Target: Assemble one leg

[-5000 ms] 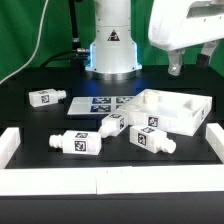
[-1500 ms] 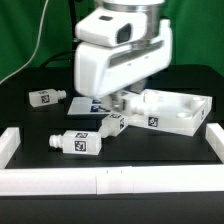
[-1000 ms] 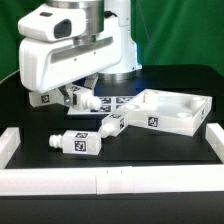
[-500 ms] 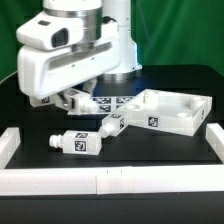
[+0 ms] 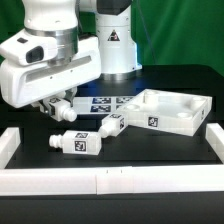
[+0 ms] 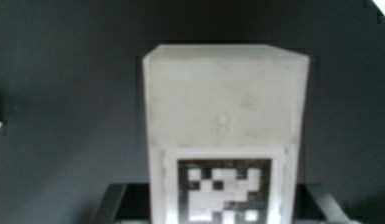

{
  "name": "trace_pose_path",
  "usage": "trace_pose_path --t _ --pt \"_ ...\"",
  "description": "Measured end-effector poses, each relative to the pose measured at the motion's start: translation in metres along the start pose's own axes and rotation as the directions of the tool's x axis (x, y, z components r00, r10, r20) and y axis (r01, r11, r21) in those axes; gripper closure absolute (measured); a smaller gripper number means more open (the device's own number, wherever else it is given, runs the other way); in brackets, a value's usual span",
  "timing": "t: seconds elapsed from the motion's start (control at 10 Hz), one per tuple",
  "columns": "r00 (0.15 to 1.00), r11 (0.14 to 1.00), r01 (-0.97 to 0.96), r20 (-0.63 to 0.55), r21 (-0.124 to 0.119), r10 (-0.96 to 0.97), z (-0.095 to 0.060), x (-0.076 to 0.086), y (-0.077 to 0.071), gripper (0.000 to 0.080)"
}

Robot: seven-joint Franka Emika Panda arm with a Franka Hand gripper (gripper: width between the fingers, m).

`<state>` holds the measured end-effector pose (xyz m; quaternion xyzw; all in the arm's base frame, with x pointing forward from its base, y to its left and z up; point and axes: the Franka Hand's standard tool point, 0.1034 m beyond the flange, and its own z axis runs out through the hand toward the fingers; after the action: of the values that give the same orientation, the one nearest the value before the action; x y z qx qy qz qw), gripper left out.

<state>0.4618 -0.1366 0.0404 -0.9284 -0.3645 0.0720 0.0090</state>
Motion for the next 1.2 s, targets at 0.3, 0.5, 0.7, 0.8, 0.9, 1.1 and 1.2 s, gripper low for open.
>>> trace_pose_path --t 0.3,0.5,0.7,0.8,0.9,1.1,1.2 --pt "1.0 1.0 0.012 -0.006 0.0 -0.012 0.012 -0.009 0.0 0.0515" --pt "0.999 0.999 0.031 -0.02 -0.008 -0.032 0.033 -0.037 0.0 0.0515" --pt "1.0 1.0 0.023 -0.018 0.0 -0.023 0.038 -0.044 0.002 0.0515" --pt "1.0 1.0 0.025 -0.018 0.0 -0.025 0.038 -0.044 0.002 0.0515" --pt "1.0 1.0 0.025 -0.018 0.0 -0.025 0.038 -0.044 0.002 0.0459" --pt "1.0 1.0 0.025 -0.018 0.0 -0.025 0.038 -0.044 0.002 0.0322" --pt "1.0 1.0 0.005 -0.019 -0.001 -0.005 0.035 -0.042 0.002 0.0189"
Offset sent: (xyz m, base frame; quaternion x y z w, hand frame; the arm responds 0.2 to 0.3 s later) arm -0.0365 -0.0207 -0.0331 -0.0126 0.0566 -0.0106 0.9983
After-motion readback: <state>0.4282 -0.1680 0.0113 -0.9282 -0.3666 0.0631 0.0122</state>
